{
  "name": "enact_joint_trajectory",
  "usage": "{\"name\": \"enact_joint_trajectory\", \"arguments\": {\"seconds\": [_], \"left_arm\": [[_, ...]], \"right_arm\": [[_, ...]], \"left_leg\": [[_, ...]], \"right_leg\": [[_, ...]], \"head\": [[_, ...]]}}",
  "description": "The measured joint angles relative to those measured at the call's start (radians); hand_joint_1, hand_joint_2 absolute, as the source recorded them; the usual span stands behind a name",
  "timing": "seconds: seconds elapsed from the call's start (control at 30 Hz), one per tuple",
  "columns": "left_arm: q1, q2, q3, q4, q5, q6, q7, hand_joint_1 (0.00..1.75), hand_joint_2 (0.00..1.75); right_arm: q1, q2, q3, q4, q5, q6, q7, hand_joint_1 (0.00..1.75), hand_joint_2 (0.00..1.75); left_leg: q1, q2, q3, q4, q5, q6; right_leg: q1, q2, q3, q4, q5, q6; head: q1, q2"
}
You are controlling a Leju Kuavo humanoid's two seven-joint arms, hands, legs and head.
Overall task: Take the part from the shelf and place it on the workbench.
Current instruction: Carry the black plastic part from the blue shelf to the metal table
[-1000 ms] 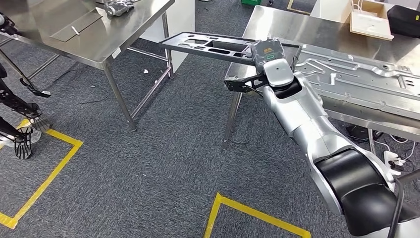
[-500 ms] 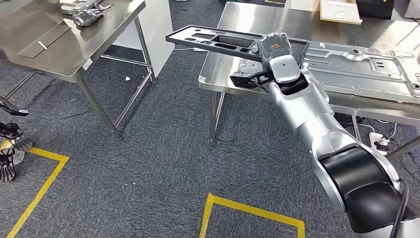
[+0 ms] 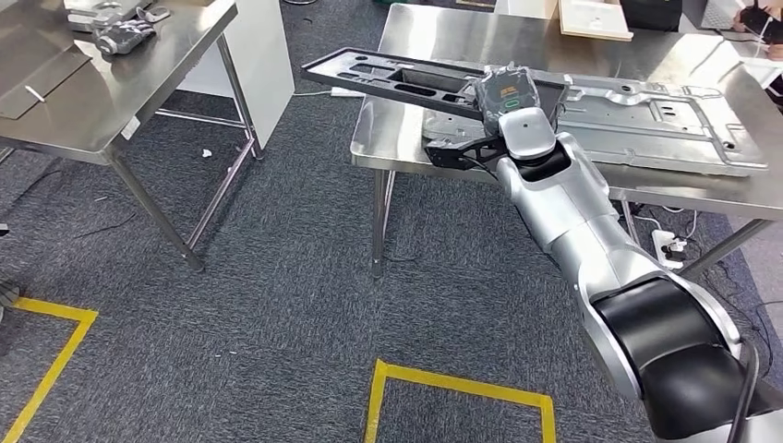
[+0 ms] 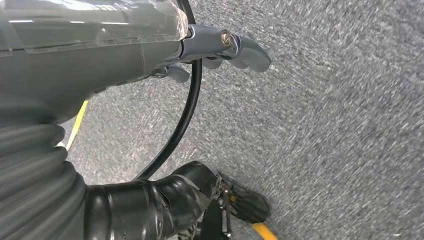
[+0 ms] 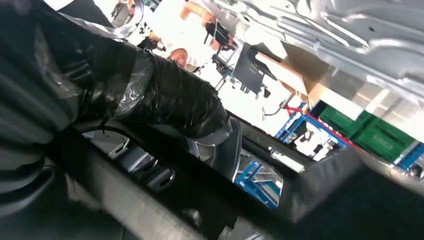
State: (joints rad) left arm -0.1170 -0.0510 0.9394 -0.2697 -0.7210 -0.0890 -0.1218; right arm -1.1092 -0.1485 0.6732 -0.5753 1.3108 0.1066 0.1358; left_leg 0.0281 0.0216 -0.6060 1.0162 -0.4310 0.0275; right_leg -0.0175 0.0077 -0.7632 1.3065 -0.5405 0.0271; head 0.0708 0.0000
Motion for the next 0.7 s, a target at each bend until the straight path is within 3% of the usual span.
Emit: {"name": "enact_joint_trajectory", "arguments": {"seconds": [0.03, 0.07, 0.13, 0.2, 0.27, 0.33, 0.37, 0.43, 0.5, 0.53, 0.57, 0.63, 0.7], "left_arm": [[0.000, 0.000, 0.000, 0.000, 0.000, 0.001, 0.001, 0.00, 1.75], [0.000, -0.001, 0.000, 0.000, -0.001, 0.001, 0.002, 0.00, 1.75], [0.000, 0.000, 0.000, 0.000, -0.001, 0.002, 0.002, 0.00, 1.75], [0.000, -0.001, 0.000, -0.001, -0.001, 0.002, 0.003, 0.00, 1.75], [0.000, -0.001, 0.001, -0.001, -0.001, 0.002, 0.004, 0.00, 1.75], [-0.001, -0.002, 0.001, -0.002, -0.001, 0.002, 0.004, 0.00, 1.75], [-0.001, -0.002, 0.001, -0.002, -0.001, 0.001, 0.004, 0.00, 1.75], [0.001, -0.002, 0.001, -0.003, -0.002, 0.000, 0.003, 0.00, 1.75], [0.004, -0.002, 0.001, -0.003, -0.002, 0.000, 0.003, 0.00, 1.75], [0.004, -0.002, 0.001, -0.003, -0.002, -0.001, 0.002, 0.00, 1.75], [0.003, -0.002, 0.001, -0.003, -0.002, -0.001, 0.002, 0.00, 1.75], [0.002, -0.002, 0.001, -0.004, -0.002, -0.003, 0.002, 0.00, 1.75], [0.002, -0.001, 0.001, -0.005, -0.002, -0.004, 0.001, 0.00, 1.75]], "right_arm": [[0.001, 0.000, -0.001, 0.000, 0.001, 0.000, 0.000, 1.75, 1.75], [0.001, 0.000, -0.002, 0.000, 0.002, 0.000, 0.000, 1.75, 1.75], [0.000, 0.000, -0.004, 0.000, 0.004, 0.000, 0.000, 1.75, 1.75], [-0.004, 0.001, -0.008, 0.000, 0.004, -0.001, 0.000, 1.75, 1.75], [-0.005, 0.001, -0.013, -0.001, 0.004, -0.001, 0.000, 1.75, 1.75], [-0.003, 0.003, -0.016, -0.001, 0.006, -0.001, 0.000, 1.75, 1.75], [-0.003, 0.004, -0.017, -0.001, 0.006, -0.001, 0.000, 1.75, 1.75], [-0.001, 0.006, -0.019, -0.002, 0.007, -0.001, 0.000, 1.75, 1.75], [0.002, 0.007, -0.020, -0.002, 0.009, 0.000, -0.001, 1.75, 1.75], [0.003, 0.007, -0.020, -0.002, 0.010, 0.000, -0.002, 1.75, 1.75], [0.004, 0.007, -0.020, -0.002, 0.011, 0.000, -0.003, 1.75, 1.75], [0.004, 0.008, -0.021, -0.002, 0.011, 0.000, -0.004, 1.75, 1.75], [0.003, 0.008, -0.022, -0.002, 0.013, 0.000, -0.004, 1.75, 1.75]], "left_leg": [[0.002, 0.005, 0.001, 0.002, -0.002, -0.003], [0.004, 0.011, 0.003, 0.005, -0.006, -0.007], [0.005, 0.020, 0.006, 0.008, -0.012, -0.016], [0.000, 0.030, 0.007, 0.007, -0.015, -0.027], [-0.003, 0.041, 0.009, 0.004, -0.016, -0.038], [-0.001, 0.032, 0.002, 0.027, -0.037, -0.045], [0.001, 0.020, -0.014, 0.064, -0.061, -0.047], [0.001, -0.004, -0.074, 0.194, -0.122, -0.047], [0.000, -0.012, -0.127, 0.293, -0.144, -0.046], [-0.001, -0.014, -0.131, 0.293, -0.127, -0.044], [-0.002, -0.016, -0.118, 0.254, -0.093, -0.039], [-0.004, -0.035, -0.064, 0.126, -0.022, -0.026], [-0.007, -0.055, -0.029, 0.043, -0.001, -0.019]], "right_leg": [[-0.004, -0.003, 0.011, -0.027, 0.025, 0.004], [-0.007, -0.010, 0.041, -0.090, 0.064, 0.006], [-0.004, -0.037, 0.102, -0.218, 0.114, 0.007], [0.005, -0.050, 0.121, -0.266, 0.119, -0.001], [0.008, -0.039, 0.118, -0.267, 0.121, -0.017], [0.006, -0.027, 0.123, -0.274, 0.123, -0.031], [0.004, -0.023, 0.126, -0.277, 0.123, -0.040], [0.007, -0.010, 0.130, -0.278, 0.122, -0.051], [0.012, 0.008, 0.133, -0.276, 0.119, -0.057], [0.014, 0.017, 0.135, -0.275, 0.118, -0.058], [0.016, 0.026, 0.136, -0.272, 0.116, -0.059], [0.019, 0.042, 0.137, -0.265, 0.110, -0.056], [0.019, 0.055, 0.130, -0.257, 0.107, -0.049]], "head": [[0.000, 0.000], [0.000, 0.000], [0.000, 0.000], [0.000, 0.000], [0.000, 0.000], [-0.001, 0.000], [-0.001, 0.000], [-0.001, 0.000], [-0.001, 0.000], [-0.001, 0.000], [-0.001, 0.000], [0.000, 0.000], [0.000, 0.000]]}}
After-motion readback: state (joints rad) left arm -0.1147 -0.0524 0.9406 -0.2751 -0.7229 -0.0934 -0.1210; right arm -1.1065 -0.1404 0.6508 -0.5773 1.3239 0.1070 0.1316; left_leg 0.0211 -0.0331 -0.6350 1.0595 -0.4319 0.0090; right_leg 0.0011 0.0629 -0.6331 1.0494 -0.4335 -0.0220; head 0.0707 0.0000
